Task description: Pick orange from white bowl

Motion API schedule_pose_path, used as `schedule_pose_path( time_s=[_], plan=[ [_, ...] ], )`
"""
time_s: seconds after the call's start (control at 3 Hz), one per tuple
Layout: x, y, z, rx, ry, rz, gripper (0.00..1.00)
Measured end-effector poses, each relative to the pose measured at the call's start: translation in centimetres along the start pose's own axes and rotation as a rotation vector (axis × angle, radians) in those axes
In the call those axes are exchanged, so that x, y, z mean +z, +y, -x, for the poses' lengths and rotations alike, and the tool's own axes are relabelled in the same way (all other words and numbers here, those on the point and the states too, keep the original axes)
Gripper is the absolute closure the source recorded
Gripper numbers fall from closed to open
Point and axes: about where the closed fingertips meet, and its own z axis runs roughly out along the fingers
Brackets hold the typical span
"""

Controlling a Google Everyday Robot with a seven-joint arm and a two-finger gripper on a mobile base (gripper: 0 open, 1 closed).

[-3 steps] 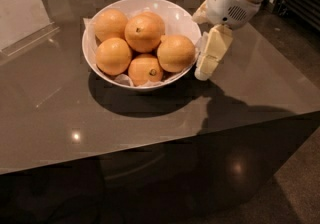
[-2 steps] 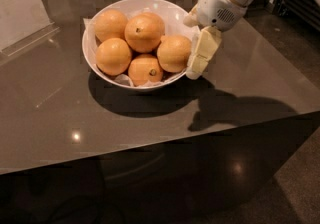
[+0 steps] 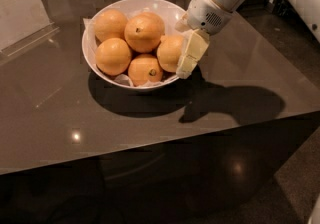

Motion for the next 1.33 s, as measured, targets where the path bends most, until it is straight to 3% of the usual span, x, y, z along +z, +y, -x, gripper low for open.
schedule_pose_path(
  time_s=[0.33, 0.67, 1.33],
  plan=[
    [0.98, -0.59, -0.31, 0.029, -0.020, 0.022, 0.00],
    [1.02, -0.61, -0.30, 0.030, -0.020, 0.022, 0.19],
    [1.02, -0.61, -0.30, 0.030, -0.020, 0.022, 0.65]
  ],
)
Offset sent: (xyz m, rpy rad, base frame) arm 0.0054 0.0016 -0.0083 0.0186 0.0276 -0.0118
